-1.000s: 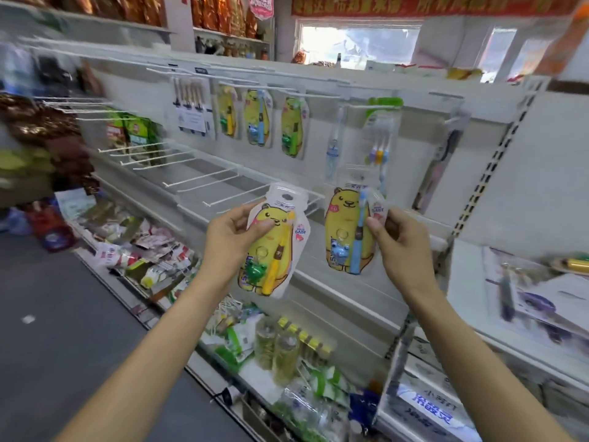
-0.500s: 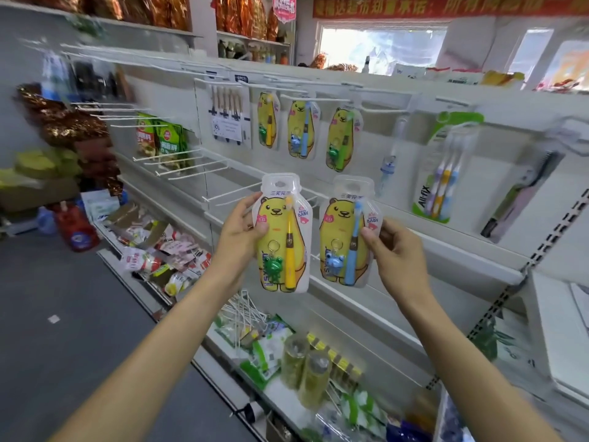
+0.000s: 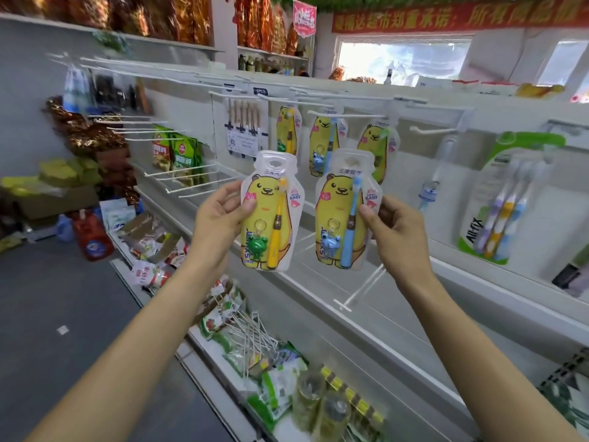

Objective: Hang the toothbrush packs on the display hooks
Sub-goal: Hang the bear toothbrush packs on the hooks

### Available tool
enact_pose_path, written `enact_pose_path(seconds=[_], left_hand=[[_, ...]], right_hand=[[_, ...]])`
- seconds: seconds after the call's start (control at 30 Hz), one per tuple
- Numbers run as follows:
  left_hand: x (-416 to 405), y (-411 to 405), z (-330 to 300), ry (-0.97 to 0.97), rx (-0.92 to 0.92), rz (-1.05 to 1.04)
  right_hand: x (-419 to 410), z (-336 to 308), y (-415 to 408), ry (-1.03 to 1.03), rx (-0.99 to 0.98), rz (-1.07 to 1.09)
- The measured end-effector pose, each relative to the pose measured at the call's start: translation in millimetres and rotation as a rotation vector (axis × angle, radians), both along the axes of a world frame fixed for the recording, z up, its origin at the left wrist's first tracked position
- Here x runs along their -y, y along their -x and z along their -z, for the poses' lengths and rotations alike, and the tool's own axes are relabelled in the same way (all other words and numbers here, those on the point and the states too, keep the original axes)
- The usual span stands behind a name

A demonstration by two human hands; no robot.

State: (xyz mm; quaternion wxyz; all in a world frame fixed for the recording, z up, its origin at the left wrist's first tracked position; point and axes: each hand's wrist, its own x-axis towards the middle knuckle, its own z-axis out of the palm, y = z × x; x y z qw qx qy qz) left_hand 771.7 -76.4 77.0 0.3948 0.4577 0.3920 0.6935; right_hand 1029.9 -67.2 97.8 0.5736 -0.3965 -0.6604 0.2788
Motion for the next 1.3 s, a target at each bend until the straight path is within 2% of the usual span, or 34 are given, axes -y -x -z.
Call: enact_pose_path(seconds=[0.37, 0.77, 1.07, 1.3], left_hand=[[-90, 74, -22, -0.042, 0.012, 0.050], [-176, 167, -30, -0.078, -0.022, 0.441], [-192, 192, -20, -0.067, 0.009, 0.624], [-192, 200, -21, -0.091, 0.042, 0.621]], right_hand=[[-54, -7, 68, -0.011, 0.013, 0.076], [-60, -17, 178, -0.056, -0.080, 0.343], [-46, -24, 225, -0.063, -0.080, 0.487], [-41, -37, 236, -0.084, -0.079, 0.518]])
